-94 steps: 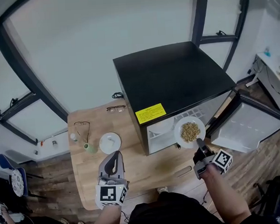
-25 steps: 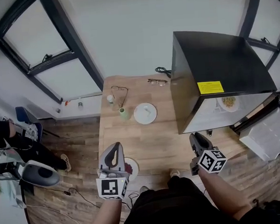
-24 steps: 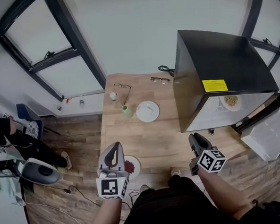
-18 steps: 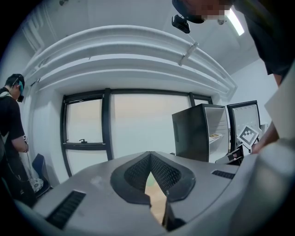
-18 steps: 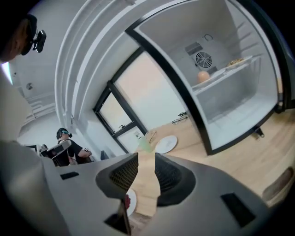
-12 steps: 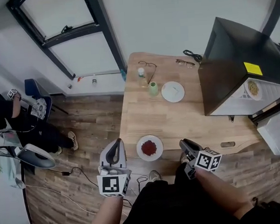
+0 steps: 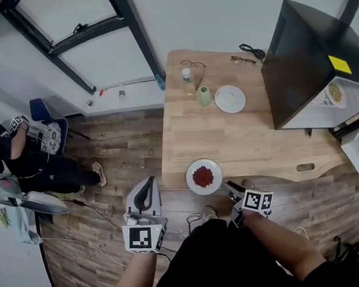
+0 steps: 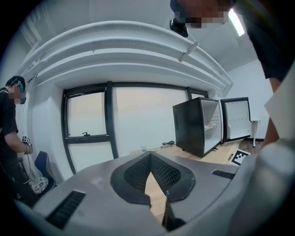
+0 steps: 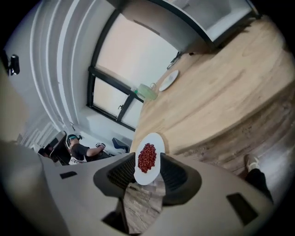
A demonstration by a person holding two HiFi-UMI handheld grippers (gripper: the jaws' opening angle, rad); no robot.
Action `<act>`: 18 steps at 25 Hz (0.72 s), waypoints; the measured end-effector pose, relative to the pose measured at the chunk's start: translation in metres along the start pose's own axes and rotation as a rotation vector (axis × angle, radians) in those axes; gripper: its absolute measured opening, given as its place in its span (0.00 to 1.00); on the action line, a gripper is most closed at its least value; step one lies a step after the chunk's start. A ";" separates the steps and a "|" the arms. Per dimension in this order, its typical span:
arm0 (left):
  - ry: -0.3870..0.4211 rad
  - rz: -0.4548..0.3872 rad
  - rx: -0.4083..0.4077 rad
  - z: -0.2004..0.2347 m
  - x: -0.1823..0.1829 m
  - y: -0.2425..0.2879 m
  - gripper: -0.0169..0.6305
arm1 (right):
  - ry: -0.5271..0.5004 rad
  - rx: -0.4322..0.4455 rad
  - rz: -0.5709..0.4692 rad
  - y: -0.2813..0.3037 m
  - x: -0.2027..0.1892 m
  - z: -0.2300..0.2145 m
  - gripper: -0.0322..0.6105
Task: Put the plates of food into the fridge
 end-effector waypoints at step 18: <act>0.041 0.089 0.068 0.033 -0.016 -0.032 0.03 | 0.267 0.045 0.005 0.046 -0.033 -0.006 0.10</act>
Point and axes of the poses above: the fingertips, and each gripper's own axes: y forward along the fingers, z to its left, x out of its top, the point moved 2 cm from there along -y, backward along the fingers, and after that the axes turned 8 degrees about -z, right-handed, at the moved point
